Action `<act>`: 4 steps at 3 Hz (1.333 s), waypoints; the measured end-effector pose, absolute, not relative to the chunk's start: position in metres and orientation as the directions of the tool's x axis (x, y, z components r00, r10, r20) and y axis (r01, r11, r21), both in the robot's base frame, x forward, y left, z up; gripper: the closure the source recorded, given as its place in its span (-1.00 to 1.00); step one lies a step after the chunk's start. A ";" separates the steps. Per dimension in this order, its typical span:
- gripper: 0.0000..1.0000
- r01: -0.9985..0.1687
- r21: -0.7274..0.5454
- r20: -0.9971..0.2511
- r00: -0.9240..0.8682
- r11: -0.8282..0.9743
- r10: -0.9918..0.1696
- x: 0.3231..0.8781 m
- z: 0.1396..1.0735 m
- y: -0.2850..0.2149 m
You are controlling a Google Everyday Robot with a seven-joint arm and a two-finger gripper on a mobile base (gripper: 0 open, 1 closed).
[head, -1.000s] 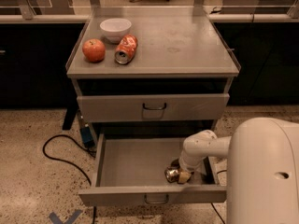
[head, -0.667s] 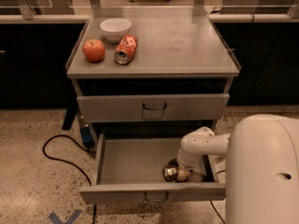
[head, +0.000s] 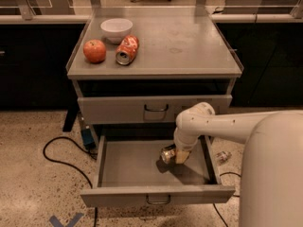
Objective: Pick orange can from middle drawer and place on counter
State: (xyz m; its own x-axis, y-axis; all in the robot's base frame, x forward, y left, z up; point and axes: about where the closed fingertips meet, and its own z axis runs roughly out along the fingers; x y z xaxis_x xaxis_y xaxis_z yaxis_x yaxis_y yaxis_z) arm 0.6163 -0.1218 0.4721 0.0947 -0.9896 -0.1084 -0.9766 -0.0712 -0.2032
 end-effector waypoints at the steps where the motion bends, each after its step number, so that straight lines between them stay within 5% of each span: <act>1: 1.00 -0.973 -0.210 -0.146 0.128 -0.095 -0.981 0.645 0.545 -0.124; 3: 1.00 -0.969 -0.224 -0.148 0.135 -0.100 -0.980 0.651 0.573 -0.124; 4: 1.00 -0.952 -0.289 -0.053 0.124 -0.104 -0.991 0.636 0.603 -0.129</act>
Offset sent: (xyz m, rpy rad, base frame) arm 0.0225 -0.0016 0.0586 0.0307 -0.0040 0.0237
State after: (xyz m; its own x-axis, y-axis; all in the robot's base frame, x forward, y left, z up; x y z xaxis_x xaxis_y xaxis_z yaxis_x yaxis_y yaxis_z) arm 0.6363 -0.1286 0.6029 0.1242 -0.9908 -0.0534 -0.9518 -0.1038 -0.2886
